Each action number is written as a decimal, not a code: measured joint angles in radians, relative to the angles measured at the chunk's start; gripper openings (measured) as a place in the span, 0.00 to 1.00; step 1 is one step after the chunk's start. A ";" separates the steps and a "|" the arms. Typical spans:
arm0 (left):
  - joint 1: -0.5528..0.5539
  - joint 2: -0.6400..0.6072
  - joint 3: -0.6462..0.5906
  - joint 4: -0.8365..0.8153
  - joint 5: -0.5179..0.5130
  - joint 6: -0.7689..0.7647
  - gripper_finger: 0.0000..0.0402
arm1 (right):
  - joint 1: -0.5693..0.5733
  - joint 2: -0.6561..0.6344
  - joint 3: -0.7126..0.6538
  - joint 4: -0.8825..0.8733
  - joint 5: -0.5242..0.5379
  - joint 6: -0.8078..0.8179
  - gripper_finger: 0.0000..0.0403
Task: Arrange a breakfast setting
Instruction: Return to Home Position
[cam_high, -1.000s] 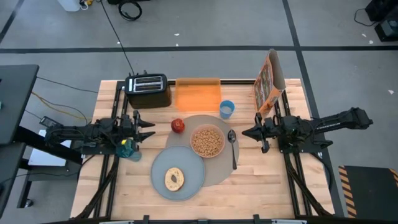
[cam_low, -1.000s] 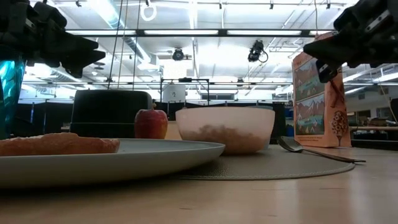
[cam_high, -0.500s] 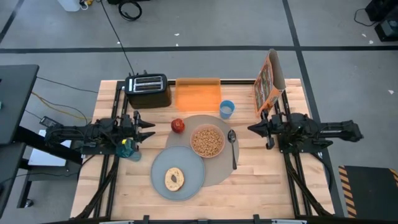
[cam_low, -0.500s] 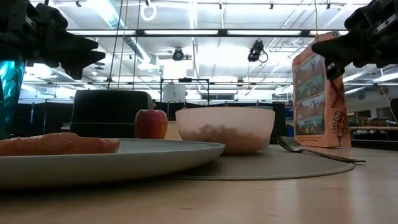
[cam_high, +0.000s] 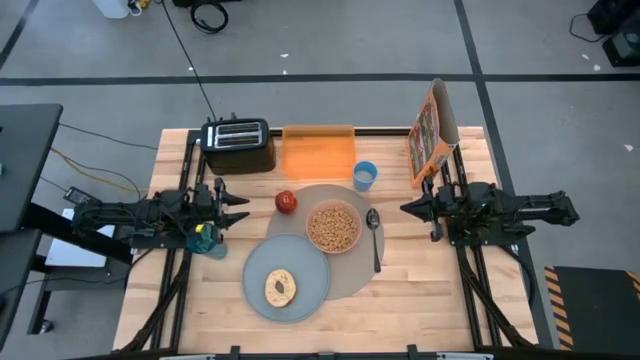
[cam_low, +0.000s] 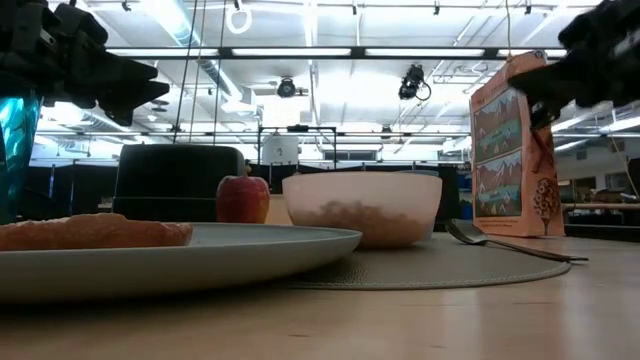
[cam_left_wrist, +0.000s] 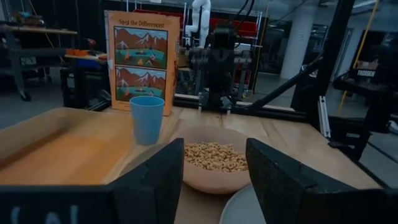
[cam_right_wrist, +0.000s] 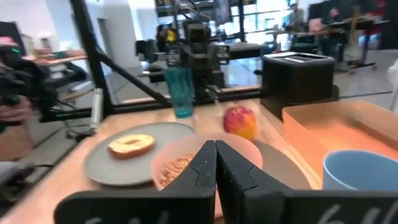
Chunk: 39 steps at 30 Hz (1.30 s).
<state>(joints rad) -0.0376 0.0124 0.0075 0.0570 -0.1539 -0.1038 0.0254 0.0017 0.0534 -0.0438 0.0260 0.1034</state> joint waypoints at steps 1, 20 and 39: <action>0.000 0.000 0.000 0.000 0.000 -0.012 0.45 | 0.000 0.000 0.033 -0.038 -0.021 0.002 0.02; -0.002 0.000 -0.001 0.003 0.049 0.007 0.43 | -0.001 0.002 -0.047 0.069 -0.030 -0.007 0.02; -0.001 0.000 0.000 -0.026 0.152 0.048 0.09 | -0.001 0.013 -0.047 0.067 -0.019 -0.047 0.06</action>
<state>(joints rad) -0.0383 0.0128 0.0071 0.0313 -0.0019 -0.0562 0.0239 0.0143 0.0067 0.0235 0.0067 0.0565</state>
